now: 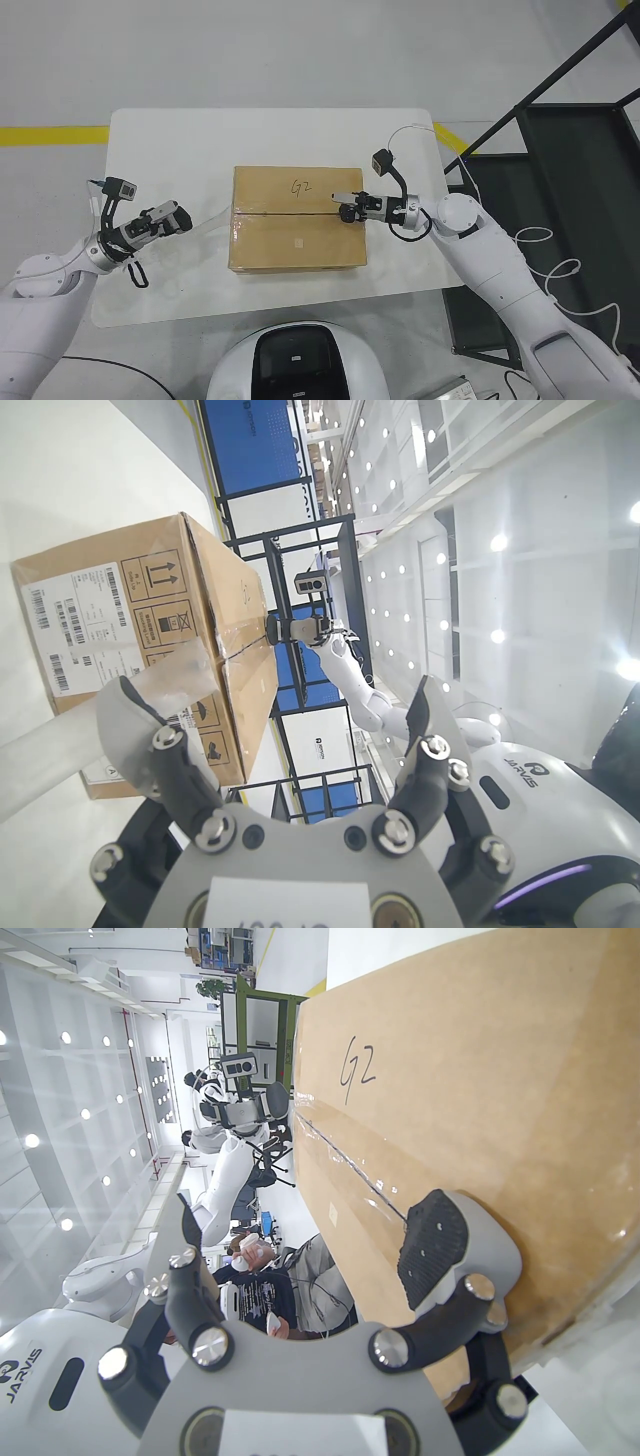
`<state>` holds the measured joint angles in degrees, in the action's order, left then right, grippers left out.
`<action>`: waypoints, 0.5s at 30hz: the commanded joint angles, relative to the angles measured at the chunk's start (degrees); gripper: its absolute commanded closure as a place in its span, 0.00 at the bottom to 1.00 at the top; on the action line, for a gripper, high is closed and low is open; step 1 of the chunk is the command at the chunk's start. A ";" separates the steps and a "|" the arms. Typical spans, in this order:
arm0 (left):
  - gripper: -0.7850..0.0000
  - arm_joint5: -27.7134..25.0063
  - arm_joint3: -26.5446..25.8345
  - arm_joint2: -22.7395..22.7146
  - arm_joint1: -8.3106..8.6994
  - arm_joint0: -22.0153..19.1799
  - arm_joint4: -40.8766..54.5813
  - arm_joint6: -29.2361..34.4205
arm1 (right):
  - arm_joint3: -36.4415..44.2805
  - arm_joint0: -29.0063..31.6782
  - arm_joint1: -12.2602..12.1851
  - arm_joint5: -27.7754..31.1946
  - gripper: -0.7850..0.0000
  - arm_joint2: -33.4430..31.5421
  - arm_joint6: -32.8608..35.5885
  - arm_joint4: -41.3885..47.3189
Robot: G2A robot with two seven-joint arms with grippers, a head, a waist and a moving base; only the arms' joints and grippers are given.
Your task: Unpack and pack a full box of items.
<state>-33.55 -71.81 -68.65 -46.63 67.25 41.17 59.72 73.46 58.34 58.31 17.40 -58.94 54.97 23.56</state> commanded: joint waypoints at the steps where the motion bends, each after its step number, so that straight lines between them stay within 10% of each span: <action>1: 0.00 1.38 -0.91 0.26 -0.15 0.57 0.87 -1.11 | 0.00 0.00 0.00 0.00 0.00 0.00 0.00 0.00; 15: 0.00 14.78 -14.37 -5.87 0.29 19.00 5.71 -20.48 | 0.00 0.00 0.00 0.00 0.00 0.00 0.00 0.00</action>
<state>-18.57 -85.62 -74.25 -46.27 85.21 47.19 41.27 73.46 58.34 58.31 17.40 -58.94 54.97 23.56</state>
